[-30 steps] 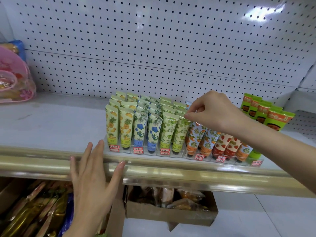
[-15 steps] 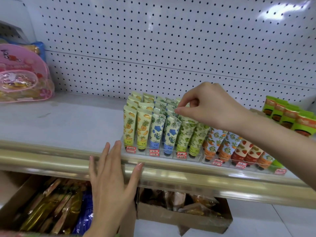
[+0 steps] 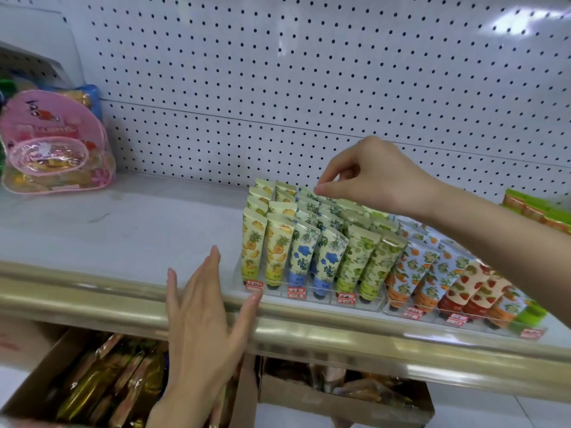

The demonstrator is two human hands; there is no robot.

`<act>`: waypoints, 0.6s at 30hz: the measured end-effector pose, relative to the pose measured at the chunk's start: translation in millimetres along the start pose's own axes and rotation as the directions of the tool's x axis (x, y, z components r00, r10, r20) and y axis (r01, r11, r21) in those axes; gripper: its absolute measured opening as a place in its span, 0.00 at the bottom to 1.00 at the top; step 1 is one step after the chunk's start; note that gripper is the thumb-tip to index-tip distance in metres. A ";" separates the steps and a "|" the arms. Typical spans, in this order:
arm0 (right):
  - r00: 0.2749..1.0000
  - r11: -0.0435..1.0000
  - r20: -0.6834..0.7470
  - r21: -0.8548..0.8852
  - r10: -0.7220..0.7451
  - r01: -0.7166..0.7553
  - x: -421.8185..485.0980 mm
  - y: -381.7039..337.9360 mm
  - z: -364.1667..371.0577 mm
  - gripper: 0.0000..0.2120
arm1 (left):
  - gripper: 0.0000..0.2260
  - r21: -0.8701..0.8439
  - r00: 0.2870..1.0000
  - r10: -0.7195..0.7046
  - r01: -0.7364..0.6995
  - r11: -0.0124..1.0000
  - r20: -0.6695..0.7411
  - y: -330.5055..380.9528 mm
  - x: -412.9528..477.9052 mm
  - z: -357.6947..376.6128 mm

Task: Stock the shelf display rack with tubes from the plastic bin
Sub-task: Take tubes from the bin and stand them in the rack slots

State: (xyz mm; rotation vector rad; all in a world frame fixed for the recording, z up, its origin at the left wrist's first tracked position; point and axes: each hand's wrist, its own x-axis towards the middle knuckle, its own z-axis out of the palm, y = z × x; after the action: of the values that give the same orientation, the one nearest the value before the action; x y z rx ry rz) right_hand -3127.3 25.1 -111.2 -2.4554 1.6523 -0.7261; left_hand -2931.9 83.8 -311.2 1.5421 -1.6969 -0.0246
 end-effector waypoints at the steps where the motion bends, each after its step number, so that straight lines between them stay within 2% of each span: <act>1: 1.000 1.000 0.004 -0.003 -0.018 0.018 3.6 -3.9 2.7 0.06 | 0.36 0.007 1.000 0.010 -0.010 1.000 0.002 -1.8 4.1 -1.7; 6: 0.995 0.995 0.054 -0.057 -0.079 0.082 22.9 -15.7 22.5 0.05 | 0.33 0.006 1.000 0.022 -0.022 1.000 0.011 -19.0 2.5 3.0; 14: 0.989 0.995 0.131 -0.062 -0.073 0.081 36.5 -13.2 39.7 0.07 | 0.32 0.145 0.997 0.069 -0.071 0.987 0.019 -21.9 1.5 9.7; 18: 0.987 0.995 0.147 -0.066 -0.066 0.076 41.2 -12.7 43.7 0.08 | 0.32 0.172 0.996 0.088 -0.082 0.982 -0.028 -23.0 2.2 13.0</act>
State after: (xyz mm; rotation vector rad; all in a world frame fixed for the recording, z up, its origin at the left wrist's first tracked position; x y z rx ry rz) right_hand -3085.1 -14.5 -131.8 -2.5592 1.5722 -0.4903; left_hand -2920.3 69.8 -330.6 1.5822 -1.7730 0.1961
